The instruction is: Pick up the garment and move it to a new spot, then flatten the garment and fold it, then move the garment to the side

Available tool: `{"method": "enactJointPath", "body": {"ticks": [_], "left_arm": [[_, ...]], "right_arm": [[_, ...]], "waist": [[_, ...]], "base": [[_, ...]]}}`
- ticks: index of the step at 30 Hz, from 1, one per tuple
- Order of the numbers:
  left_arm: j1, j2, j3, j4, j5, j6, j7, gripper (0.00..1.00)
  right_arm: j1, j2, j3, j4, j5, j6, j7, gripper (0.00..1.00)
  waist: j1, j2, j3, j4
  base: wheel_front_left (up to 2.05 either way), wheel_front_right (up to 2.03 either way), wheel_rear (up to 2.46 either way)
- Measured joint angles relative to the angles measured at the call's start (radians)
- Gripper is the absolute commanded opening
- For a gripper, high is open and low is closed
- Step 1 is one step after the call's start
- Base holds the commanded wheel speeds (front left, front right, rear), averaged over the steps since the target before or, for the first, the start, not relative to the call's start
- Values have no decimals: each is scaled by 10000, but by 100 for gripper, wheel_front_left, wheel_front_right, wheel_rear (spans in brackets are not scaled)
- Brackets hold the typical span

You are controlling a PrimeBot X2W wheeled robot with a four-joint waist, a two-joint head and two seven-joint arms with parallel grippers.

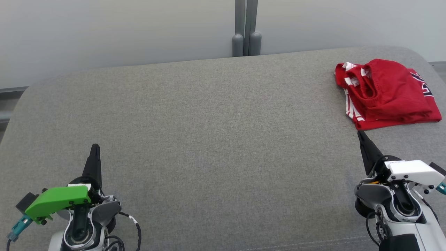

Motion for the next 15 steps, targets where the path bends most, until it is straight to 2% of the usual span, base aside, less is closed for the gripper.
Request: {"method": "enactJointPath", "body": {"ticks": [15], "left_arm": [[0,0,0,-2,-2,0,0,0]], "right_arm": [[-1,0,0,0,0,0,0,0]], "waist": [[0,0,0,0]], "base": [[0,0,0]]}}
